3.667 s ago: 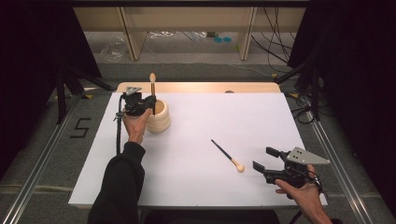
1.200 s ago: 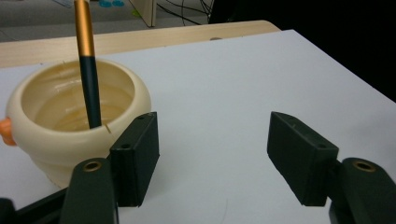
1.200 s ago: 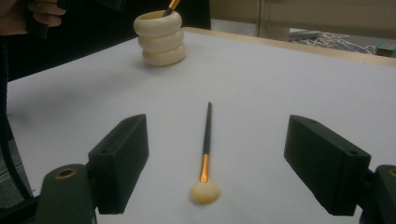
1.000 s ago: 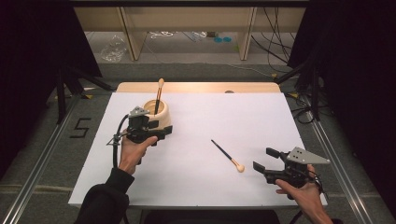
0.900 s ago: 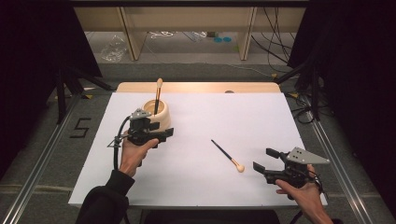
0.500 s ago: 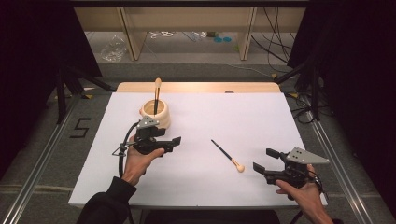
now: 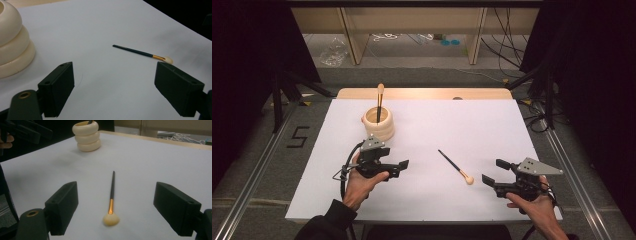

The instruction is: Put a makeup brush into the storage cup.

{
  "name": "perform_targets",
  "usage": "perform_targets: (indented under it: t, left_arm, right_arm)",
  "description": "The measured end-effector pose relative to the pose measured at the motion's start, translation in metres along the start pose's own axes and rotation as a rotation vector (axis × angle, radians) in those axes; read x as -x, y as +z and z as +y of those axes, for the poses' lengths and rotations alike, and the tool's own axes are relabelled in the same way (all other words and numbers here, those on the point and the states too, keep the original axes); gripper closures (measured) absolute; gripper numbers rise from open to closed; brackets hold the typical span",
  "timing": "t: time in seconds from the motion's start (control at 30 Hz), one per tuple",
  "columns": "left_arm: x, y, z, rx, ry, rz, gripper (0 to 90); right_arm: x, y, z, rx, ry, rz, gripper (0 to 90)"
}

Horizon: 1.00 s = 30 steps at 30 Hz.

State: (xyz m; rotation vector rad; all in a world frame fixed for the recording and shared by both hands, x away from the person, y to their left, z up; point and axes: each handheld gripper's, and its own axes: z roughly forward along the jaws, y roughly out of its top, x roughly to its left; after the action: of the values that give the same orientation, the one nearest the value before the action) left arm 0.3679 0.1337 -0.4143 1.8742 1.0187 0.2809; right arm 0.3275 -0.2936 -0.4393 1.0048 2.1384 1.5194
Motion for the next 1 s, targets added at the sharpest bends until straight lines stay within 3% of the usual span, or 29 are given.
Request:
perform_targets:
  t: [0.13,0.17,0.2,0.23,0.3,0.33,0.4,0.43,0.47,0.57,0.6,0.67,0.73,0.8,0.83,0.9,0.93,1.0]
  left_arm:
    - [0.002,-0.004,-0.005,-0.018,0.027,0.005,16.1]
    - [0.004,-0.005,-0.006,-0.010,0.018,0.003,16.1]
    - [0.003,-0.006,-0.007,-0.029,0.040,-0.002,16.1]
    - [0.005,-0.005,-0.008,-0.012,0.015,-0.001,16.1]
    - [0.004,-0.007,-0.009,-0.037,0.051,0.003,16.1]
    - [0.006,-0.006,-0.009,-0.026,0.030,0.005,16.1]
    - [0.007,-0.006,-0.010,-0.025,0.030,0.001,16.2]
    - [0.006,-0.007,-0.010,-0.040,0.050,0.003,16.2]
    - [0.008,-0.006,-0.011,-0.031,0.038,0.002,16.1]
    - [0.009,-0.006,-0.011,-0.050,0.061,0.000,16.2]
    - [0.011,-0.005,-0.012,-0.038,0.047,-0.009,16.2]
    - [0.010,-0.006,-0.011,-0.055,0.074,-0.010,16.2]
    - [0.013,-0.004,-0.011,-0.037,0.052,-0.011,16.2]
    - [0.013,-0.003,-0.011,-0.037,0.056,-0.007,16.2]
    - [0.012,-0.004,-0.011,-0.053,0.075,-0.008,16.2]
    - [0.013,-0.004,-0.011,-0.054,0.078,-0.008,16.2]
    - [0.013,-0.004,-0.011,-0.055,0.076,-0.008,16.2]
    - [0.014,-0.003,-0.012,-0.041,0.056,-0.009,16.2]
  right_arm:
    - [0.000,0.000,0.000,0.003,-0.005,-0.004,20.9]
    - [0.000,0.000,0.000,-0.002,0.002,0.011,20.9]
    - [0.000,-0.001,0.000,-0.019,-0.004,0.005,21.0]
    - [0.000,-0.001,0.000,-0.020,-0.003,0.008,21.0]
    - [0.000,-0.001,0.000,-0.019,-0.003,0.008,21.1]
    - [0.000,-0.001,0.000,-0.020,-0.005,0.007,21.3]
    - [0.000,-0.001,0.000,-0.021,-0.003,0.008,21.3]
    - [0.000,-0.002,0.000,-0.021,-0.003,0.008,21.4]
    - [0.001,-0.002,0.000,-0.022,-0.004,0.008,21.4]
    - [0.000,-0.002,-0.001,-0.018,-0.009,0.011,21.4]
    - [0.000,-0.003,-0.001,-0.018,-0.011,0.005,21.5]
    - [0.000,-0.004,-0.002,-0.022,-0.006,-0.002,21.5]
    - [0.000,-0.003,-0.003,0.005,0.003,0.008,21.6]
    - [0.001,-0.004,-0.004,0.001,0.003,0.004,22.0]
    - [0.002,-0.007,-0.002,-0.040,-0.008,-0.017,22.1]
    - [0.003,-0.007,-0.002,-0.049,-0.005,-0.009,22.1]
    - [0.004,-0.003,-0.003,-0.020,-0.007,0.000,22.0]
    - [0.004,-0.002,0.000,-0.069,-0.005,0.023,19.9]
